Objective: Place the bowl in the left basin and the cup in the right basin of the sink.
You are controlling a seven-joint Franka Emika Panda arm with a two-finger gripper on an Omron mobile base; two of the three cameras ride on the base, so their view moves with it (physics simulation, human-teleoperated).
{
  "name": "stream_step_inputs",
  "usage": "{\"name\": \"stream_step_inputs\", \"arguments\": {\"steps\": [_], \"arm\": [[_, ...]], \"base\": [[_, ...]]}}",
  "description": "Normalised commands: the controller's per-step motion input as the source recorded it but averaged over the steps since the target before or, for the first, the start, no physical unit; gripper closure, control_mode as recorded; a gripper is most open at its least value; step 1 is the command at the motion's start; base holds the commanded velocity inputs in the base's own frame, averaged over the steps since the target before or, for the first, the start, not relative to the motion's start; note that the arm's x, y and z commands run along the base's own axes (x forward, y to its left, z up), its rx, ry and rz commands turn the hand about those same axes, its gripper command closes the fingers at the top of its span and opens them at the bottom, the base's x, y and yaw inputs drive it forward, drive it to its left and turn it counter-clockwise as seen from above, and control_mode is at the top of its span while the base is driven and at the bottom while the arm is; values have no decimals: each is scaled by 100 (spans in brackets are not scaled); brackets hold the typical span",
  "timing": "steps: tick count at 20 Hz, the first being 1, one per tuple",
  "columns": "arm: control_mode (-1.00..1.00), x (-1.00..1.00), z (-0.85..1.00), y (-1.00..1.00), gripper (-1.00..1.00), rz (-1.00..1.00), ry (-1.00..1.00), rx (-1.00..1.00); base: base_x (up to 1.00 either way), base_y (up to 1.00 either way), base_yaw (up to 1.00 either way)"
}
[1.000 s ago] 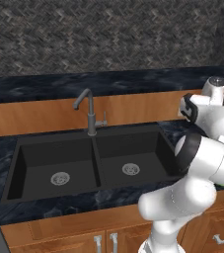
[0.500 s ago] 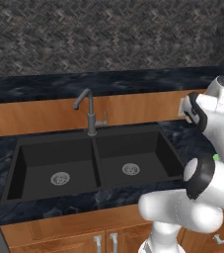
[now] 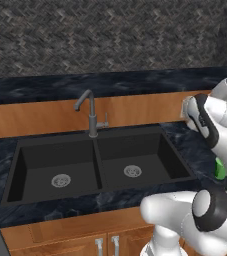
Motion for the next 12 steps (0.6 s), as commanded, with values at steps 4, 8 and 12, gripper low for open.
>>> {"name": "stream_step_inputs", "arguments": {"steps": [4,8,12], "arm": [[-100,-34,19,37,100,21,0,0],[-100,-35,20,33,100,24,0,0],[-100,-37,18,28,100,27,1,0]], "base": [[0,0,0],[0,0,0],[0,0,0]]}}
